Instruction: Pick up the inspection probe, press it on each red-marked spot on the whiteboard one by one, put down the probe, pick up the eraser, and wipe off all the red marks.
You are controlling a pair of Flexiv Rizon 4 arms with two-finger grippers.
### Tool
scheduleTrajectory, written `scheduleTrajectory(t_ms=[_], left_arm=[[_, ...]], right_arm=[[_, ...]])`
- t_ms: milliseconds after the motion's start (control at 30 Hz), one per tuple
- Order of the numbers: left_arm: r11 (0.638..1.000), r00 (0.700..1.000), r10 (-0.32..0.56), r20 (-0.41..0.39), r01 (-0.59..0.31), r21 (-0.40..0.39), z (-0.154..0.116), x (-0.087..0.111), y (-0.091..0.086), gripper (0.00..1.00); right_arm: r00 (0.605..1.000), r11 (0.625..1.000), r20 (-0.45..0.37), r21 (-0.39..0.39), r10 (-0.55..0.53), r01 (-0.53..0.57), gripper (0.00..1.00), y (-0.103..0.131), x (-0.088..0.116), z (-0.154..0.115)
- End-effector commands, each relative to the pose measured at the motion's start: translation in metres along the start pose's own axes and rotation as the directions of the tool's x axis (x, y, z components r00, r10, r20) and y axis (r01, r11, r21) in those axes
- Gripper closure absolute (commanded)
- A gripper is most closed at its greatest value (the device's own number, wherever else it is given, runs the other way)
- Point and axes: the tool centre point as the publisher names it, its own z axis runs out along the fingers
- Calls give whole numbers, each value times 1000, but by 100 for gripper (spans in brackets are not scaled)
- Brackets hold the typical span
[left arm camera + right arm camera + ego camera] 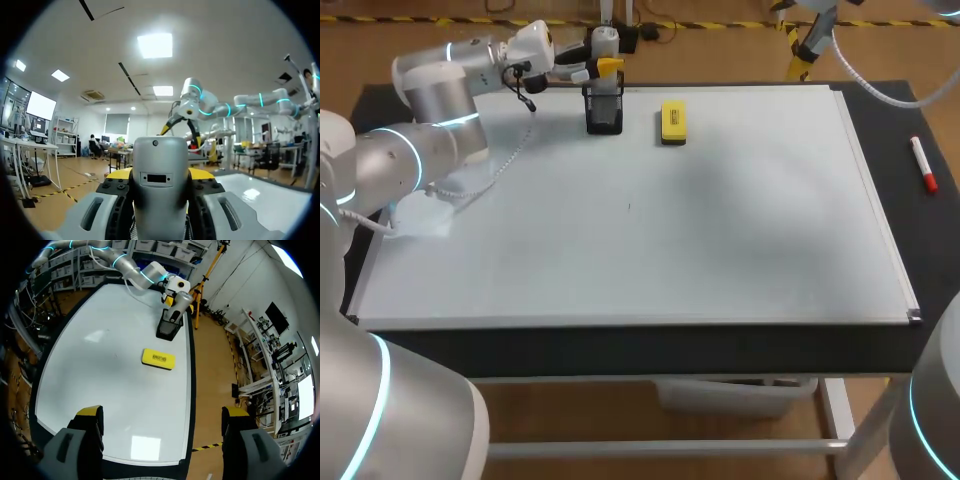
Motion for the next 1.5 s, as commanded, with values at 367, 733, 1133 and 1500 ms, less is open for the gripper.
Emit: scheduleTrajectory(t_ms=[367,733,1133,1500], left_arm=[[1000,943,-1,-332,7,16,0,-12,8,100],[1000,946,-9,-324,12,8,-1,-15,12,100],[1000,951,-16,-310,12,-15,-2,-15,13,0],[992,964,18,-267,-51,-117,-4,-14,8,0]], right_arm=[[1000,1000,-3,4,-1,1,0,0,0,-1],[1000,1000,-3,4,-1,1,0,0,0,-1],[1000,1000,-3,4,-1,1,0,0,0,-1],[1000,1000,-3,4,-1,1,0,0,0,-1]])
